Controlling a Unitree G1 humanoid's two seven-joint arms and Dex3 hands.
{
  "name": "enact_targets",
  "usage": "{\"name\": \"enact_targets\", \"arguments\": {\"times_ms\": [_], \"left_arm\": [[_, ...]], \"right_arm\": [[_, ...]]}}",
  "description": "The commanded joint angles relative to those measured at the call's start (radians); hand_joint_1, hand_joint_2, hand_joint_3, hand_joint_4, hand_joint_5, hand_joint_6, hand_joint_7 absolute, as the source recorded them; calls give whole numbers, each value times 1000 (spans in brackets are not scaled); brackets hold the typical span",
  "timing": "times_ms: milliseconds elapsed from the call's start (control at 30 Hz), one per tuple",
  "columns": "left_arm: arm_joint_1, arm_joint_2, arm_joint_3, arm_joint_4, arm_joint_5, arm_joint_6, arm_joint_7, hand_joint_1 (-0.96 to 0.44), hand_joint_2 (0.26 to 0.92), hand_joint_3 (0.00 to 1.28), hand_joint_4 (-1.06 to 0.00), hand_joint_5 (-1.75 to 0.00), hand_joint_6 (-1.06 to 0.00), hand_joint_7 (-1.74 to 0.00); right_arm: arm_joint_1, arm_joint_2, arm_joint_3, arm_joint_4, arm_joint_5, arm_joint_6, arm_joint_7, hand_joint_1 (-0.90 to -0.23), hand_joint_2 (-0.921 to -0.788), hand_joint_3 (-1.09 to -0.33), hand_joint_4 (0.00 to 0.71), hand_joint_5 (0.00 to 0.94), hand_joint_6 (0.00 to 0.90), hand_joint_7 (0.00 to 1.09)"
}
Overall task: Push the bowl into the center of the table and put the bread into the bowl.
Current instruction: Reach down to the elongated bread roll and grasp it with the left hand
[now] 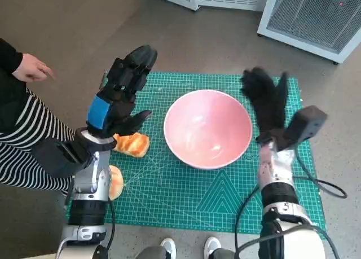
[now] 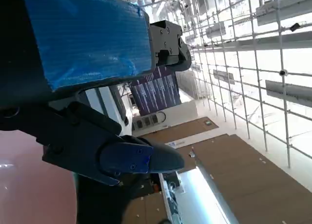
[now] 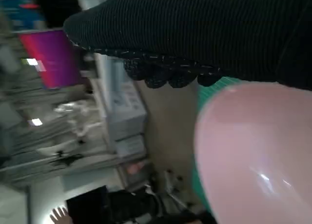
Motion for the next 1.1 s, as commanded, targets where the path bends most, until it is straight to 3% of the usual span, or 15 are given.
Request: {"name": "enact_targets", "arguments": {"times_ms": [33,267,467,733,1100], "left_arm": [[0,-5,-5,-17,8,-1,14,-690,921,278,-69,-106,1,-504],[-28,-19,-22,-6,14,-5,21,-698,921,280,-73,-95,1,-512],[-55,-31,-39,-9,19,2,21,-710,921,280,-79,-88,1,-529],[-87,-35,-61,-25,2,20,3,-713,921,288,-88,-87,1,-542],[-113,-31,-57,-46,-37,61,-45,-686,921,299,-78,-92,1,-546]], "right_arm": [[73,-3,40,-152,-10,-47,40,-682,-921,-702,63,6,72,323],[179,-34,127,-456,-40,-46,71,-713,-921,-685,75,10,74,340],[240,-67,174,-646,-68,-15,73,-723,-921,-688,97,12,44,409],[280,-86,201,-764,-68,22,64,-745,-921,-695,129,12,4,531],[298,-85,220,-810,-56,44,69,-761,-921,-697,131,9,-1,542]]}}
